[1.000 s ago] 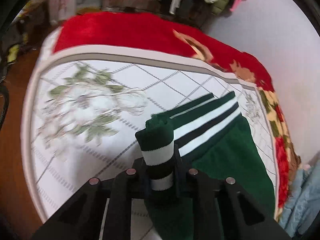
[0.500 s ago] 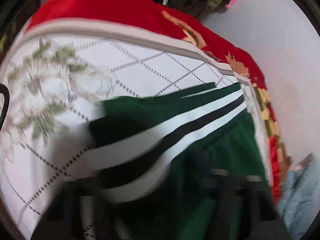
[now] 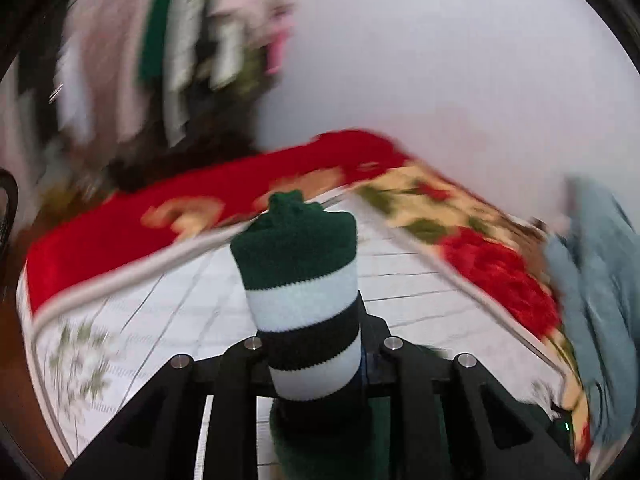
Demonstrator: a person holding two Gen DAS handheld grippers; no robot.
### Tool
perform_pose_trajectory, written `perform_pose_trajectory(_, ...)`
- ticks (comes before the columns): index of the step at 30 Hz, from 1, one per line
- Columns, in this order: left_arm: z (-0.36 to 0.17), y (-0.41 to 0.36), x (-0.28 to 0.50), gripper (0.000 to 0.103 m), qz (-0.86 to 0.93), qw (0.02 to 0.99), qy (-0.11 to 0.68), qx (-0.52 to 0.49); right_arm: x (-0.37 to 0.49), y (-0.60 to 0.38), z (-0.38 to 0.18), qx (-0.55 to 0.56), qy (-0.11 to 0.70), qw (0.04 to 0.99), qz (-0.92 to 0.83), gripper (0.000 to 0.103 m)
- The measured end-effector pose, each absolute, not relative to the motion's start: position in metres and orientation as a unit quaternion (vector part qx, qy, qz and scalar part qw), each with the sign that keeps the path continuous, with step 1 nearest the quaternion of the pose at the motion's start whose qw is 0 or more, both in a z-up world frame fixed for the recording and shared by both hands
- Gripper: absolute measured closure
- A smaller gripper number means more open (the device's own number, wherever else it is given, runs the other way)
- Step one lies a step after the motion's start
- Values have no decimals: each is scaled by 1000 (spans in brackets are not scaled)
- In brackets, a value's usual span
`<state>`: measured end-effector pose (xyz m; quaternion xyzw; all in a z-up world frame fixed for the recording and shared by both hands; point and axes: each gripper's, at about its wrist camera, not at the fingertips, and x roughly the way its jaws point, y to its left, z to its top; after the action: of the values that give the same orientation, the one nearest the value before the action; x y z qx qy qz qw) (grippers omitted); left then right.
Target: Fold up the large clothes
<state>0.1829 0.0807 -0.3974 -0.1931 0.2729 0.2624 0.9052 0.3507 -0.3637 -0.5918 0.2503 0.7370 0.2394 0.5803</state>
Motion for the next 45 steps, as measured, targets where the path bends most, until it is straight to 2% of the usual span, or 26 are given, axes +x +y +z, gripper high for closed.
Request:
perform_pose_trajectory(5,-352,-32,222,84,126,950,271,-90,326,-469,-529,314,662,653,189,27)
perform_pose_trajectory(9,-361,-131,239,84,20,955,294,-21,302,-571,-513,311,641,694,103,27)
perform_pose_trajectory(13,-409,-238,241,84,-87,935,336,76,277,-660,-547,326,649,687,15,27)
perform_pose_trajectory(16,-473,-298,231,85,-162,895,385,158,260,-692,-582,354,661,662,-14,27)
perform_pose_trajectory(20,-535,-326,217,84,-195,851,427,238,238,-703,-607,412,651,638,-11,27)
perform_pose_trajectory(23,-546,-327,208,83,-199,842,427,262,236,-713,-601,380,666,642,7,27)
perform_pose_trajectory(28,-532,-323,199,74,-200,831,440,275,253,-699,-572,327,686,649,16,27)
perform_pose_trajectory(29,-526,-320,197,64,-203,833,442,265,255,-695,-563,322,685,653,18,27)
perform_pose_trajectory(30,-518,-317,196,35,-204,835,443,253,256,-695,-555,316,683,658,20,27)
perform_pose_trajectory(32,-501,-309,194,0,-206,842,445,226,257,-691,-539,305,676,670,26,27)
perform_pose_trajectory(37,-467,-273,202,0,-176,847,475,158,269,-670,-498,280,664,691,48,27)
perform_pose_trajectory(42,-446,-186,243,0,-46,847,528,48,310,-623,-461,274,659,695,87,28)
perform_pose_trajectory(44,-452,-148,267,0,10,837,548,11,335,-591,-446,245,661,700,117,38)
perform_pose_trajectory(45,-458,-130,281,0,36,831,555,-3,351,-571,-440,225,659,706,131,49)
